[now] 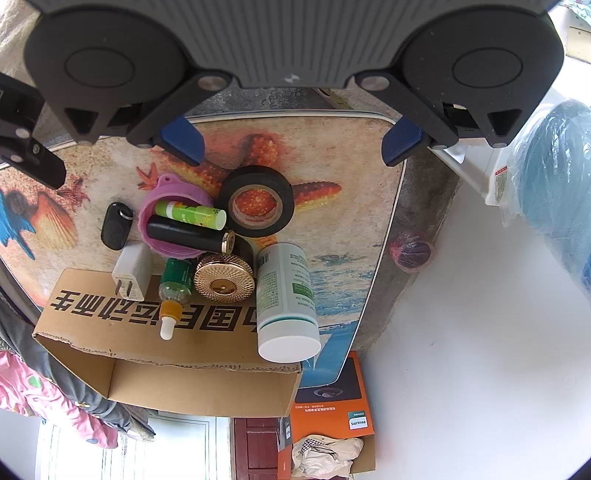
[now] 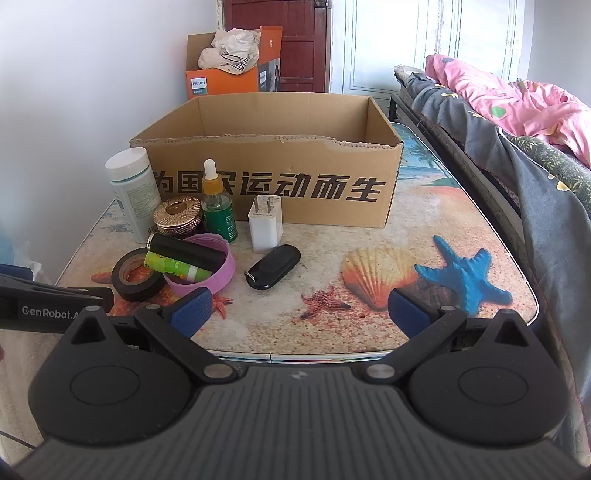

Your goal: Organize rigid objects

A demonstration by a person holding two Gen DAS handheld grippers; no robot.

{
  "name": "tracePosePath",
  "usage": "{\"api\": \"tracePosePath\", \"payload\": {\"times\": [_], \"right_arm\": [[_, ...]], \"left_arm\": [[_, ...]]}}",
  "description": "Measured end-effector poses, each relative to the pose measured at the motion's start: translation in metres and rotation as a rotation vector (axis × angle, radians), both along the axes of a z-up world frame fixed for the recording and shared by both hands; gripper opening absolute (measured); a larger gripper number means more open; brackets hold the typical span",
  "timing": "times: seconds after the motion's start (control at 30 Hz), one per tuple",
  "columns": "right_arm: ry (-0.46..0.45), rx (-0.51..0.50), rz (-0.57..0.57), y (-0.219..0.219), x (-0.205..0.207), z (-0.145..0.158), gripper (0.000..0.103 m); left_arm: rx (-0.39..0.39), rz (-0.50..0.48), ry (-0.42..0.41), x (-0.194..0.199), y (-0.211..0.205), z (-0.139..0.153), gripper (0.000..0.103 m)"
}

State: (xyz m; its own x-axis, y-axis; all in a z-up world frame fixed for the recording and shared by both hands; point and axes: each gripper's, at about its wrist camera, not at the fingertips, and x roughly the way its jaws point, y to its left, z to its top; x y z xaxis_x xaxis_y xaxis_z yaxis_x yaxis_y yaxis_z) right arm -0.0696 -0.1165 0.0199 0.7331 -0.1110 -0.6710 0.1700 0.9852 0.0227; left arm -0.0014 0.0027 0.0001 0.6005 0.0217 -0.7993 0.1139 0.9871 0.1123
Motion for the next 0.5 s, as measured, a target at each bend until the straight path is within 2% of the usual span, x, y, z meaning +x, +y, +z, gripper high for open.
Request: {"api": "tracePosePath", "payload": {"times": [0.5], "right_arm": [[-0.012,-0.001,0.003,0.0011,-0.0015,0.0016,0.102]], "left_arm": [[0.001,0.0,0.0,-0.0004,0.0008,-0.0003,0.102]]}}
